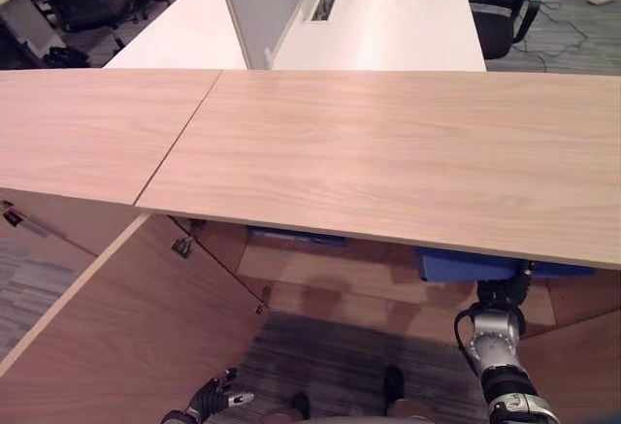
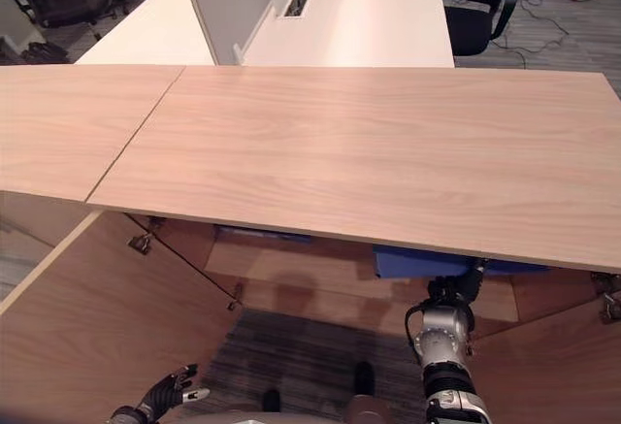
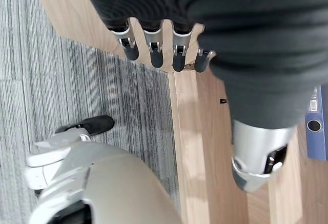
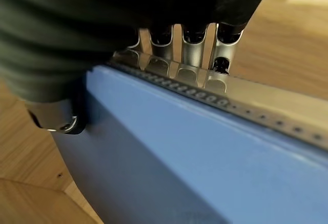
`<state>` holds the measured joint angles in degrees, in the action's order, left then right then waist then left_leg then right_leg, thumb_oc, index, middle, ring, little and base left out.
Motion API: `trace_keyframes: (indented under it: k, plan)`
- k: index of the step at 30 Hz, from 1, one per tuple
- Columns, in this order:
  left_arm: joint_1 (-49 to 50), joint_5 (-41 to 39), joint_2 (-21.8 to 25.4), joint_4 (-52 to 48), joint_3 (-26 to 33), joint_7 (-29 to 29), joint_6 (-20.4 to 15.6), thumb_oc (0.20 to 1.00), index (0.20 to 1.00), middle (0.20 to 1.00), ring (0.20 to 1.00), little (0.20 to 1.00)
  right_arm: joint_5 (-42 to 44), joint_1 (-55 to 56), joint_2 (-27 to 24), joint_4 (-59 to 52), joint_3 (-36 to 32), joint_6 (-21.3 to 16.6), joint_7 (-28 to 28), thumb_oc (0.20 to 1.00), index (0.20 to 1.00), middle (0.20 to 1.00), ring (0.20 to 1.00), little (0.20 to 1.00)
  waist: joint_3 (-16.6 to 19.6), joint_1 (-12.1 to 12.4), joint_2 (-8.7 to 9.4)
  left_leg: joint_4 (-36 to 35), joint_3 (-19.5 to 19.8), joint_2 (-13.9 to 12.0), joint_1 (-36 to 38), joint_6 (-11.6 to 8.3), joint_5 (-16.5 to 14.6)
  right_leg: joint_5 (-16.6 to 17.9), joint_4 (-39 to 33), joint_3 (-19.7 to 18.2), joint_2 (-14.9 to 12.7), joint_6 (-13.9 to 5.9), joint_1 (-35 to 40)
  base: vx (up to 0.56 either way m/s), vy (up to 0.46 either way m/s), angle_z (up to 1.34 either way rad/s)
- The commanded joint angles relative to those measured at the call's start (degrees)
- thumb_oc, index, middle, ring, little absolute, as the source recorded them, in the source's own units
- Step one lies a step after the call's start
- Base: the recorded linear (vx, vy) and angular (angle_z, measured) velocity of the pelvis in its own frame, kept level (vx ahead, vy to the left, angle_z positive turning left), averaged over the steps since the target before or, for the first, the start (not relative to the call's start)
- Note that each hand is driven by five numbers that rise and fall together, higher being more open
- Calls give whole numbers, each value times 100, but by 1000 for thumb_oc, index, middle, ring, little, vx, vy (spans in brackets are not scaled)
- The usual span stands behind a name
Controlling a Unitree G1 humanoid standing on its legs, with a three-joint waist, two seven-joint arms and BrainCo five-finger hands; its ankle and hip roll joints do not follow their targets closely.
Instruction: Put the empty folder in the office cabinet
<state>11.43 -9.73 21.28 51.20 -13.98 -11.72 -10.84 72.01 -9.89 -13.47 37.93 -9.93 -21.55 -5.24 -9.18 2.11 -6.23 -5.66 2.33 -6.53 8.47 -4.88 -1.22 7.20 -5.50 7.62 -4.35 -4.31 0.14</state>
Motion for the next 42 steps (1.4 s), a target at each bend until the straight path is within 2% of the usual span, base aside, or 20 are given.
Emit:
trace_keyframes:
  k: [1, 4, 5, 8, 10, 13, 18, 19, 20, 21, 22, 24, 25, 26, 27, 28, 29, 30, 31, 42]
  plan:
    - [-184, -28, 340, 214, -217, -1, -19, 1000, 1000, 1000, 1000, 1000, -121, -416, -136, -622, -317, -388, 110, 200, 200, 200, 200, 200, -32, 33, 141, 75, 86, 4, -188, -202, -10, -766, 177, 253, -491, -573, 477, 54, -71, 24]
    - [-260, -65, 296, 229, -330, -36, 24, 1000, 1000, 1000, 1000, 1000, -15, -576, -320, -649, -493, -504, 9, 200, 200, 200, 200, 200, -164, -29, 62, 419, -207, -72, -482, -330, 58, -845, 162, 528, -576, -533, 587, -6, -74, 49]
    - [-712, -211, -138, -881, -1037, 215, 147, 1000, 1000, 1000, 1000, 1000, -11, -750, -174, -921, -259, -671, -196, 200, 200, 200, 200, 200, -228, -96, 130, 665, -414, -73, -669, -326, 37, -876, 225, 625, -617, -499, 585, -59, -107, 73]
    - [-950, -292, -73, -499, -718, 282, 172, 1000, 1000, 1000, 1000, 1000, -102, -1107, -374, -715, -88, -645, -343, 200, 200, 200, 200, 200, -339, -77, 158, 921, -688, -74, -887, -313, 21, -971, 453, 696, -629, -460, 504, -119, -59, 41]
    - [-870, -402, 176, -361, -661, 479, -8, 1000, 1000, 1000, 1000, 1000, -59, -2173, -944, -65, 85, -467, -415, 200, 200, 200, 200, 200, -753, 15, -1, 1320, -700, -97, -1281, -233, -100, -1145, 1507, 512, -713, -425, -453, -318, 12, -11]
    - [-856, -496, 274, -411, -726, 476, -35, 1000, 1000, 1000, 1000, 1000, 42, -2546, -1132, 214, 126, -442, -386, 200, 200, 200, 200, 200, -898, 106, -26, 1728, -743, -176, -1646, -203, -220, -1312, 2071, 398, -775, -449, -979, -134, -10, -20]
    - [-737, -850, 590, -518, -761, 481, -82, 1000, 1000, 1000, 1000, 1000, 188, -3475, -1686, 999, 153, -408, -510, 200, 200, 200, 200, 200, -1295, 346, -137, 2684, -617, -359, -2501, -235, -454, -1658, 2908, 424, -893, -481, -1666, -98, -69, -12]
    - [-866, -210, 536, -1011, -1120, 1090, -718, 1000, 1000, 1000, 1000, 1000, 165, -3530, -1699, 1006, -9, -508, -522, 200, 200, 200, 200, 200, -1373, 404, -144, 2895, -505, -351, -2710, -247, -546, -1735, 3192, 441, -921, -459, -1872, -63, -88, 9]
    - [-1672, -363, 669, -912, -1217, 1190, -433, 1000, 1000, 1000, 1000, 1000, 33, -3689, -1508, 856, 365, -673, -658, 200, 200, 200, 200, 200, -1406, 285, -91, 3055, -540, -412, -2830, -276, -628, -1860, 3313, 410, -925, -471, -1989, -52, -71, 9]
    - [-1731, -377, 663, -892, -1210, 1187, -419, 1000, 1000, 1000, 1000, 1000, 3, -3729, -1505, 835, 364, -684, -699, 200, 200, 200, 200, 200, -1425, 282, -90, 3051, -536, -409, -2873, -271, -586, -1823, 3307, 411, -925, -461, -2029, -77, -53, 21]
    - [-1212, -181, 381, 219, -1023, 1054, -171, 1000, 1000, 1000, 1000, 1000, 199, -3831, -1758, 995, 9, -786, -722, 200, 200, 200, 200, 200, -1527, 367, -134, 3344, -466, -382, -3197, -284, -630, -1906, 3620, 448, -958, -451, -2338, -85, -38, 19]
    - [-1565, -148, 413, 22, -1183, 1149, -179, 1000, 1000, 1000, 1000, 1000, 271, -4123, -1766, 1193, 193, -836, -761, 200, 200, 200, 200, 200, -1546, 327, -118, 3430, -461, -433, -3326, -304, -691, -1969, 3756, 440, -971, -448, -2497, -76, -27, -11]
    - [-1272, -956, 460, -284, -1108, 559, -224, 1000, 1000, 1000, 1000, 1000, 499, -4549, -2093, 1585, 74, -708, -701, 200, 200, 200, 200, 200, -1638, 427, -216, 3646, -439, -421, -3546, -303, -824, -2106, 4051, 423, -1017, -445, -2777, -97, -31, -24]
    - [-1271, -509, 650, -714, -1254, 1092, -820, 1000, 1000, 1000, 1000, 1000, 712, -4588, -2258, 1788, -84, -770, -679, 200, 200, 200, 200, 200, -1647, 495, -232, 3918, -360, -410, -3865, -308, -968, -2217, 4370, 424, -1075, -459, -3136, -82, -49, -1]
    - [-1905, -454, 607, -769, -1472, 1371, -552, 1000, 1000, 1000, 1000, 1000, 640, -4672, -1959, 1555, 200, -994, -787, 200, 200, 200, 200, 200, -1638, 414, -161, 3970, -369, -451, -3945, -303, -997, -2230, 4412, 410, -1075, -459, -3235, -70, -27, 13]
    - [-1643, -398, 617, -640, -1443, 1145, -563, 1000, 1000, 1000, 1000, 1000, 827, -4652, -2146, 1567, -85, -990, -771, 200, 200, 200, 200, 200, -1675, 456, -220, 4075, -321, -418, -4111, -292, -1024, -2264, 4565, 383, -1083, -459, -3443, -45, -26, 26]
    - [-2127, -300, 526, -789, -1628, 1449, -470, 1000, 1000, 1000, 1000, 1000, 751, -4813, -1903, 1475, 140, -1161, -837, 200, 200, 200, 200, 200, -1677, 419, -172, 4157, -329, -460, -4240, -292, -1043, -2268, 4640, 413, -1120, -472, -3571, -73, 12, 13]
    - [-1705, -526, 425, -330, -1461, 1130, -350, 1000, 1000, 1000, 1000, 1000, 926, -4906, -2210, 1696, -48, -1029, -783, 200, 200, 200, 200, 200, -1695, 467, -230, 4233, -299, -429, -4384, -285, -1055, -2317, 4752, 361, -1107, -458, -3728, -64, -11, -2]
    - [-1498, 283, 515, 159, -1398, 1362, 1, 1000, 1000, 1000, 1000, 1000, 904, -5060, -2405, 1887, 71, -1002, -851, 200, 200, 200, 200, 200, -1691, 530, -277, 4338, -280, -434, -4514, -271, -1069, -2334, 4823, 352, -1128, -460, -3841, -97, -2, -16]
    - [-915, 677, 679, 334, -1434, 1421, -187, 1000, 1000, 1000, 1000, 1000, 1062, -5800, -2913, 2449, 572, -856, -865, 200, 200, 200, 200, 200, -1663, 746, -508, 5093, -41, -347, -5524, -189, -1467, -2731, 5561, 234, -1199, -497, -4868, -15, -11, 4]
